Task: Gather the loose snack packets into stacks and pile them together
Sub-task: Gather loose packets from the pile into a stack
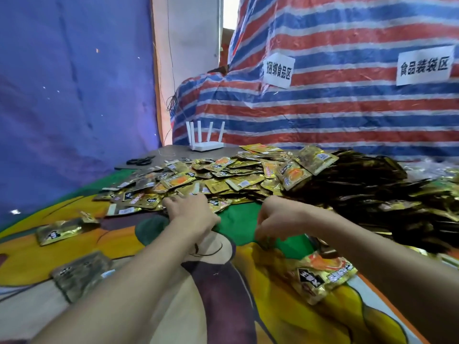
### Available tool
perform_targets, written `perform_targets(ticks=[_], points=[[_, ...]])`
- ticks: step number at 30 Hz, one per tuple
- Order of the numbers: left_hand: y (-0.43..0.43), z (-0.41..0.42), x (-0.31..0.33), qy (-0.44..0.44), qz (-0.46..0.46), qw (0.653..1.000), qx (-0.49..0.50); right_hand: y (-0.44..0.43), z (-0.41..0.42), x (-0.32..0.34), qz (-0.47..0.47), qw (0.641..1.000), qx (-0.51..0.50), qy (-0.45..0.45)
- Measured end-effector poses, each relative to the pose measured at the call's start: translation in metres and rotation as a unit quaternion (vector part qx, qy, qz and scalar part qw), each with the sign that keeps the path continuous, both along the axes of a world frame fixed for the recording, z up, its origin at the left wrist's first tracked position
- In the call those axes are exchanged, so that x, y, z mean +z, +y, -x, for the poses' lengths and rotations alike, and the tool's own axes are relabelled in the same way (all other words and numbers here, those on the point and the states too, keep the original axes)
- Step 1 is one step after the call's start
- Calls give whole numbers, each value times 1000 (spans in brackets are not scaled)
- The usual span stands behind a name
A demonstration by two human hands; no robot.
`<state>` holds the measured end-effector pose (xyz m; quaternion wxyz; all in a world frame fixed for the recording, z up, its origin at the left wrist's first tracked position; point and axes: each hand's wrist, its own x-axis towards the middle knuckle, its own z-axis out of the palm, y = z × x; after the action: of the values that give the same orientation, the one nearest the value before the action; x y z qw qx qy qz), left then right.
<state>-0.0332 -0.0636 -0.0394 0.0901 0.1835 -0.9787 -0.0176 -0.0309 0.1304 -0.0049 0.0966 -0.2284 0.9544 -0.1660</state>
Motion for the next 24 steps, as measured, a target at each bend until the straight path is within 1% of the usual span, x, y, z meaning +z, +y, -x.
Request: perform_targets(ticks=[4,6,9,11,14,16,18,20,22,24], points=[[-13,13,29,-71,119,985,-99,-13,17,0,155,988,5,25],[-22,22,34,-87,113,980,-139,-19,26,-3,192,981,-2,39],[-30,38,27,-106,42,981,-154,-30,40,-8,244,968,-27,48],[-32,51,17,-104,53,982,-147,-36,49,-13,267,961,-47,50],[-30,65,1,-41,68,987,-137,-42,60,-20,254,962,-73,71],[-26,69,-7,-1,101,987,-122,-43,64,-25,252,961,-84,78],[-23,70,-13,27,140,983,-119,-43,67,-30,251,961,-97,69],[-21,67,-15,54,154,977,-137,-43,68,-32,246,962,-112,50],[-22,62,-11,90,134,975,-155,-40,69,-34,241,961,-129,36],[-27,56,-6,140,85,974,-159,-36,69,-36,254,954,-153,35]])
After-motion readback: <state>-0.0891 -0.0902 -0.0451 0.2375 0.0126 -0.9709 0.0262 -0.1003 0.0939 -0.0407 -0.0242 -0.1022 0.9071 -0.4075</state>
